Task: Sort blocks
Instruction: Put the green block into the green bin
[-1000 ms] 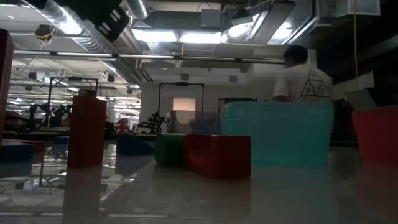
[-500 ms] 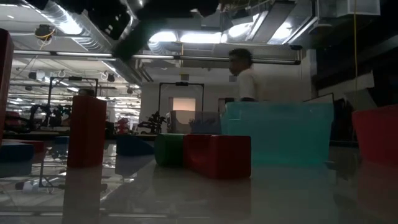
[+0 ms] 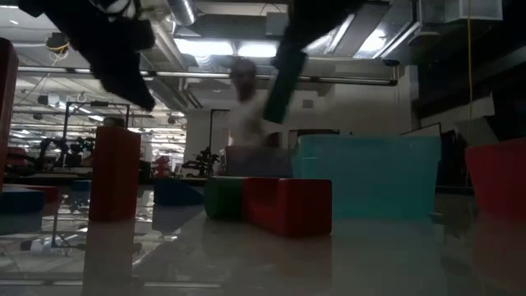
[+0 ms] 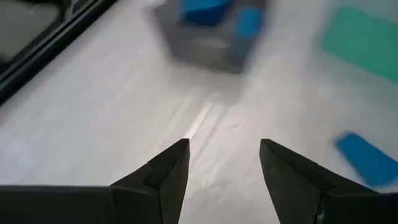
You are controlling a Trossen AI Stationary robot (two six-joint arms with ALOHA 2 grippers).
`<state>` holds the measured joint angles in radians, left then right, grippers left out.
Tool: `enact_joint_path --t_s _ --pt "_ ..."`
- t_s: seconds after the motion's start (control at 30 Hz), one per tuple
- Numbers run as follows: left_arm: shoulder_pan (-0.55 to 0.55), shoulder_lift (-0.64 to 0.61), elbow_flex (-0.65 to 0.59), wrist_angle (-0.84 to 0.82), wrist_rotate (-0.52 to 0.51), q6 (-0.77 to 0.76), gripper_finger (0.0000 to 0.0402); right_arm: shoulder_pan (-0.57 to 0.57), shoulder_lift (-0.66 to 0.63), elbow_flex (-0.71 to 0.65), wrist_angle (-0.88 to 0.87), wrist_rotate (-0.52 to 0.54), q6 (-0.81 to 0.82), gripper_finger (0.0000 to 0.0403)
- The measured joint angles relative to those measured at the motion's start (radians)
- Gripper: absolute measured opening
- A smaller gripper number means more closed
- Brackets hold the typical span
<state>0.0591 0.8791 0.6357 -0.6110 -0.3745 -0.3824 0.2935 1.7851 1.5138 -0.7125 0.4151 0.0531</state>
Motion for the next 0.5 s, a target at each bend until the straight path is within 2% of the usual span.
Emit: enact_joint_path --t_s 0.27,0.5 --pt "0.169 0.0 -0.002 -0.167 -0.015 -0.165 0.0184 0.001 0.0 0.002 -0.176 -0.095 0.207 0.0066" --pt "0.27 0.0 -0.074 -0.214 -0.014 -0.331 0.0184 0.001 0.0 0.002 -0.242 -0.095 0.239 0.0067"
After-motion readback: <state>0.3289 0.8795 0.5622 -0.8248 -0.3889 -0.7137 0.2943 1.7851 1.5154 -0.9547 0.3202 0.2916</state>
